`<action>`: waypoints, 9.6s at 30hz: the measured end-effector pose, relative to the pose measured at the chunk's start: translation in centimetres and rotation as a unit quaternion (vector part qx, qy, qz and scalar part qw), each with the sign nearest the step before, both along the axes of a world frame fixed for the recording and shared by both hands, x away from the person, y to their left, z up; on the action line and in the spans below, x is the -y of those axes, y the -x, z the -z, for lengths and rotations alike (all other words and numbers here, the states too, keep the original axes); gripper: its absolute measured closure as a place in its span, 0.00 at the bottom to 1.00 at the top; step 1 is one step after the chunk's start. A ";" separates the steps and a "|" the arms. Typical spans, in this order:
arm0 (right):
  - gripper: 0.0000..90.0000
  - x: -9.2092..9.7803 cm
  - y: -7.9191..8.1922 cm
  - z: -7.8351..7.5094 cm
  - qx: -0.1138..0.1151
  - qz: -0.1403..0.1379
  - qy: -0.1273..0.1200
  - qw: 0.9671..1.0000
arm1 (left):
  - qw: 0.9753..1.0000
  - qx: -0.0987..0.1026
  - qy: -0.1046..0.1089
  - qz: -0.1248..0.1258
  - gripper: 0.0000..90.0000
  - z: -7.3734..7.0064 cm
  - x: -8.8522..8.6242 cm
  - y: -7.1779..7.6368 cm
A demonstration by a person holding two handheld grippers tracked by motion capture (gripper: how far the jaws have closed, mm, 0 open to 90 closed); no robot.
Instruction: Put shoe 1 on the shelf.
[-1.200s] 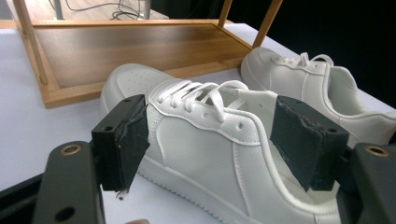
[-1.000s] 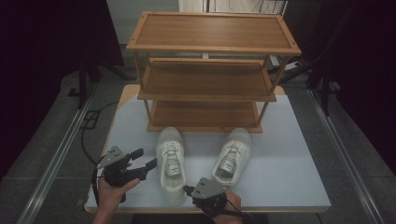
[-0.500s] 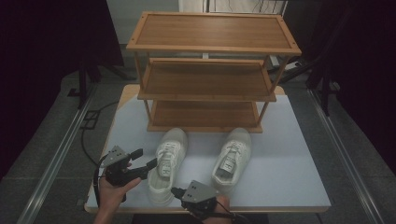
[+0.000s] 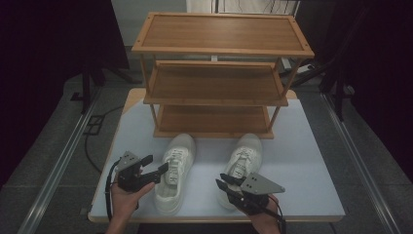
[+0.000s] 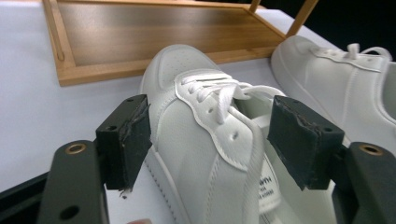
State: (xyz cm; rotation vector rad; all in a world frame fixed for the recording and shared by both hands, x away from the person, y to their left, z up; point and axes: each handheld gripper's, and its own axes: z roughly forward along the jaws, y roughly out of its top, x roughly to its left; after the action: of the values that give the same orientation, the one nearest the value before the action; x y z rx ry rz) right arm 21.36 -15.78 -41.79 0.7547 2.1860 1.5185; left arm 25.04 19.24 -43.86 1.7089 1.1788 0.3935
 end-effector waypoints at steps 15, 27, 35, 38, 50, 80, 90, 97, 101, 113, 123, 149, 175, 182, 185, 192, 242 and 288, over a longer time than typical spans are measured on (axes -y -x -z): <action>0.77 0.9 -0.4 0.1 -0.004 0.027 -0.001 1.000 | 0.998 -0.034 -0.035 -0.028 0.39 0.6 2.3 -1.4; 0.77 1.1 -0.1 0.2 -0.001 0.043 0.007 0.999 | 0.997 -0.039 -0.061 -0.030 0.70 2.0 2.6 -1.4; 0.77 1.0 0.1 0.2 0.002 0.052 0.012 0.999 | 0.991 -0.024 -0.121 -0.059 0.75 2.0 4.0 -0.8; 0.77 1.3 0.2 0.2 0.005 0.056 0.014 0.998 | 0.991 -0.028 -0.120 -0.061 0.72 2.0 3.9 -0.8; 0.77 1.3 0.0 0.3 0.002 0.064 0.017 0.998 | 0.994 -0.022 -0.096 -0.048 0.92 2.0 2.8 -1.1; 0.77 2.4 -0.3 0.1 0.003 0.081 0.001 0.997 | 0.997 0.025 0.073 0.005 0.93 -3.3 0.5 -0.1; 0.77 2.7 -0.4 0.1 0.000 0.083 -0.005 0.997 | 0.995 0.037 0.086 0.017 0.93 -4.9 1.4 -0.9; 0.77 2.8 -0.4 0.1 0.000 0.085 -0.007 0.996 | 0.994 0.041 0.096 0.020 0.93 -6.0 1.8 -1.9; 0.77 2.8 -0.4 0.1 -0.001 0.085 -0.007 0.996 | 0.994 0.041 0.101 0.022 0.93 -6.5 2.1 -2.5; 0.77 2.9 -0.5 0.1 -0.001 0.088 -0.007 0.996 | 0.993 0.042 0.106 0.020 0.93 -7.7 2.5 -3.8; 0.77 3.1 -0.5 0.1 0.000 0.090 -0.008 0.996 | 0.992 0.041 0.117 0.030 0.93 -7.5 2.2 -3.0; 0.77 3.7 -0.5 -0.1 0.001 0.099 -0.014 0.995 | 0.988 0.066 0.139 0.024 0.93 -11.6 4.2 -6.4; 0.78 4.6 -0.4 -0.3 0.001 0.109 -0.027 0.994 | 0.984 0.075 0.154 -0.049 0.93 -13.6 6.9 -13.5; 0.78 4.5 -0.4 -0.3 0.000 0.109 -0.027 0.994 | 0.981 0.080 0.161 -0.078 0.93 -14.4 7.6 -15.0; 0.78 4.5 -0.4 -0.3 0.001 0.109 -0.027 0.994 | 0.980 0.082 0.157 -0.088 0.93 -14.6 8.1 -15.6; 0.78 4.8 -0.4 -0.4 0.000 0.111 -0.030 0.993 | 0.979 0.088 0.152 -0.105 0.93 -14.6 9.0 -16.8; 0.77 5.0 -0.5 -0.1 -0.003 0.116 -0.027 0.993 | 0.971 0.070 0.170 -0.151 0.82 -13.3 10.7 -21.1; 0.77 5.1 -0.4 -0.1 -0.001 0.121 -0.022 0.992 | 0.968 0.077 0.181 -0.154 0.25 -13.3 11.6 -21.6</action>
State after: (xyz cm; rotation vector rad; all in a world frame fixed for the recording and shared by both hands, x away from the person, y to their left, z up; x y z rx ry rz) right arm 21.76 -20.92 -41.73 0.9977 1.9836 1.4465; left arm 46.69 7.62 -30.57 1.1641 1.3131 0.4570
